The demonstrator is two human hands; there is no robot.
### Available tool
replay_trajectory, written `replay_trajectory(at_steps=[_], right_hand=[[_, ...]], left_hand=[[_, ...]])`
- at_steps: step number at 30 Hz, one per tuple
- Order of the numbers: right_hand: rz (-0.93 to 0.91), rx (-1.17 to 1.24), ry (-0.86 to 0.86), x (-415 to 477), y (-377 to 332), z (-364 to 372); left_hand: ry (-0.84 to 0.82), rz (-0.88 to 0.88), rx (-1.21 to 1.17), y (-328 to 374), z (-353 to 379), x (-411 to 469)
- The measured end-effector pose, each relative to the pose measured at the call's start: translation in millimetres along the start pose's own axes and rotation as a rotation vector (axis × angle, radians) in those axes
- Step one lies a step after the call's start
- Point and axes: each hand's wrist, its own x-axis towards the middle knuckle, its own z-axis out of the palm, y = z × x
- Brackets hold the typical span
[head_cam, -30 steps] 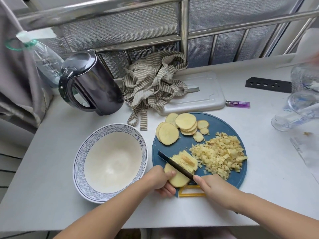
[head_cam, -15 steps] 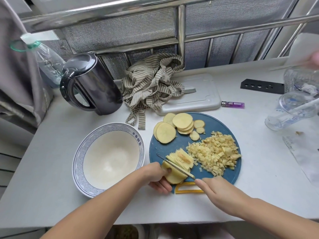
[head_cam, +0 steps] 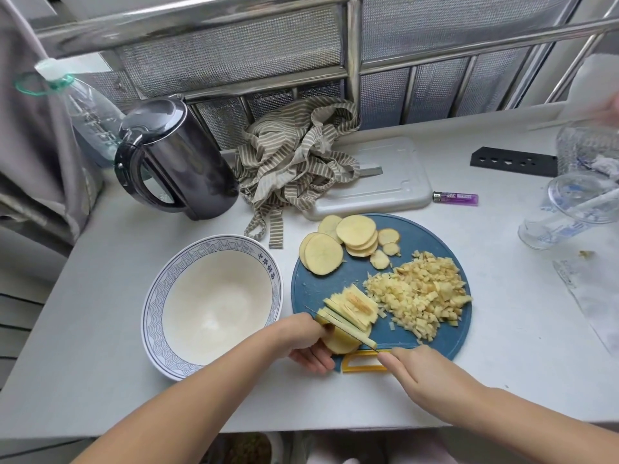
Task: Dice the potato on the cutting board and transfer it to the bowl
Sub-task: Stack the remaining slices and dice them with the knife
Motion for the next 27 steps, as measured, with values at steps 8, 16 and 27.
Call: replay_trajectory(at_steps=[8, 16, 27], right_hand=[[-0.013, -0.005, 0.009, 4, 5, 10], [-0.007, 0.059, 0.013, 7, 6, 16], [0.073, -0.038, -0.054, 36, -13, 15]], left_hand=[[-0.015, -0.081, -0.012, 2, -1, 7], [-0.013, -0.082, -0.047, 3, -2, 9], [-0.052, -0.087, -0.107, 2, 0, 14]])
